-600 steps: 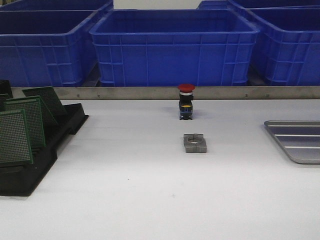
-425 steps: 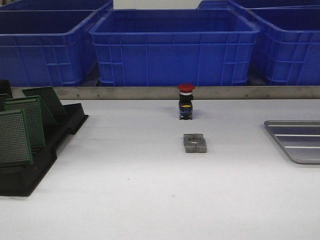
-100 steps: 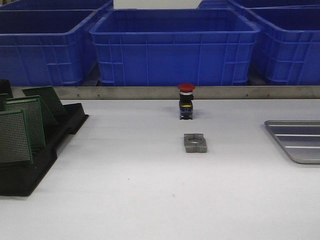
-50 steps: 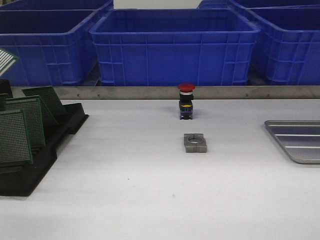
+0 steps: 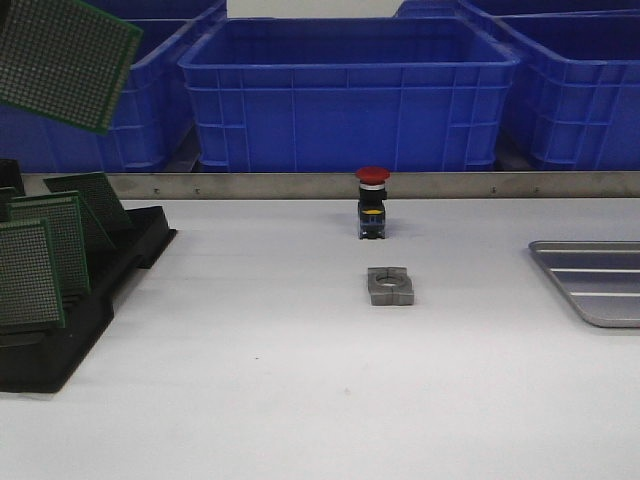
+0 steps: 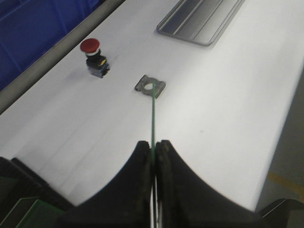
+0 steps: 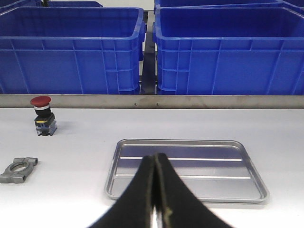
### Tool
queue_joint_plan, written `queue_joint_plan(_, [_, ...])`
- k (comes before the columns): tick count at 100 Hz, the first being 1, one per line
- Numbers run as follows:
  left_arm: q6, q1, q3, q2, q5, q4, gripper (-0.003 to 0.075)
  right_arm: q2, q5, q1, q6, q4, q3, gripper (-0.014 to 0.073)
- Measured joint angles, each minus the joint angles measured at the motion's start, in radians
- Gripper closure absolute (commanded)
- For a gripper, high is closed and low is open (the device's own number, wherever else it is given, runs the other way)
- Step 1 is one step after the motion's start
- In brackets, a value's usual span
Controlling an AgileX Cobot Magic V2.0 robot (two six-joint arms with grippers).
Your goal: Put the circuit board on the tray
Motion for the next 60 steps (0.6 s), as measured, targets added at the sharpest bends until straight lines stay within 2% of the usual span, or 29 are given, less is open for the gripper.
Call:
queue_joint_plan(29, [-0.002,-0.004,0.034,0.0,0.021,-0.11,0.0741,0.0,-0.02,0.0,0.0,0.0,0.0,0.0654])
queue_joint_plan(60, [-0.004,-0.158,0.039,0.091,0.027,-0.131,0.0741,0.0,-0.097,0.0,0.0,0.0,0.0,0.0654])
